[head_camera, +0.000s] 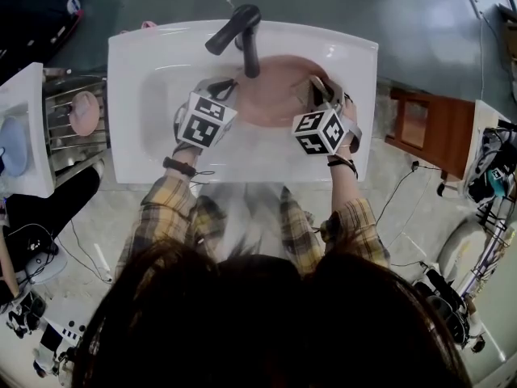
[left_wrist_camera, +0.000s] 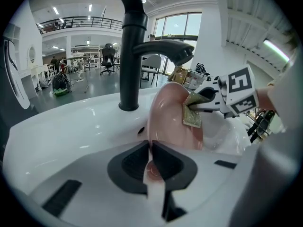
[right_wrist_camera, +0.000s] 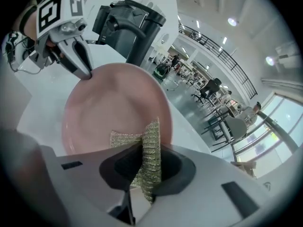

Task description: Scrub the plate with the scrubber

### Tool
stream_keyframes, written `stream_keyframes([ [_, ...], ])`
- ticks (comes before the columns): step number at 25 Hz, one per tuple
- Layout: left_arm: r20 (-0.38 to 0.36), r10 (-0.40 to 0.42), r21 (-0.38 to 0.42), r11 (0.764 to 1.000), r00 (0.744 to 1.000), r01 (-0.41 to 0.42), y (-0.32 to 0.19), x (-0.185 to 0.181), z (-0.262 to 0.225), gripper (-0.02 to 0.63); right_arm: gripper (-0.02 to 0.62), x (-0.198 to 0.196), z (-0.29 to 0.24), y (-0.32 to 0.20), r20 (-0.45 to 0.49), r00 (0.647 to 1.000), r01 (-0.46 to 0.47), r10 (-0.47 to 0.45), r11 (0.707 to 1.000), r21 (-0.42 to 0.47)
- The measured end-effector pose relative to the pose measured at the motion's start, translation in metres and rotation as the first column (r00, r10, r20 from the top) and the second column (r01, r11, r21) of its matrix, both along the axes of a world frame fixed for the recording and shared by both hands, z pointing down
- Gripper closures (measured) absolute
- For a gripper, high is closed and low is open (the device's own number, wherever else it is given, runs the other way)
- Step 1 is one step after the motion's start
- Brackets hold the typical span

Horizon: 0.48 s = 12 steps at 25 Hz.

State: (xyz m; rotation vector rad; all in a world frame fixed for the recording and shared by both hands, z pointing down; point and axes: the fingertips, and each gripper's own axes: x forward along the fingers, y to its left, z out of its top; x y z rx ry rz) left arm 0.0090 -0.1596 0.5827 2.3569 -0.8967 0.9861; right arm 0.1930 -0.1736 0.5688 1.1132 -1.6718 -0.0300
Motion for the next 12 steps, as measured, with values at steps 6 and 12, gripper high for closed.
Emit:
stream_keyframes([
  [6, 0.008, -0.007, 0.000, 1.000, 1.000, 0.007, 0.000, 0.002, -0.002, 0.583, 0.517, -0.027, -0.025, -0.026, 0.024, 0.999, 0.045, -0.047, 0.994, 0.099],
  [12, 0.008, -0.017, -0.005, 1.000, 1.000, 0.017, 0.000, 0.002, -0.002, 0.583, 0.517, -0.061, -0.036, -0.037, 0.105, 0.993, 0.031, -0.048, 0.987, 0.155],
])
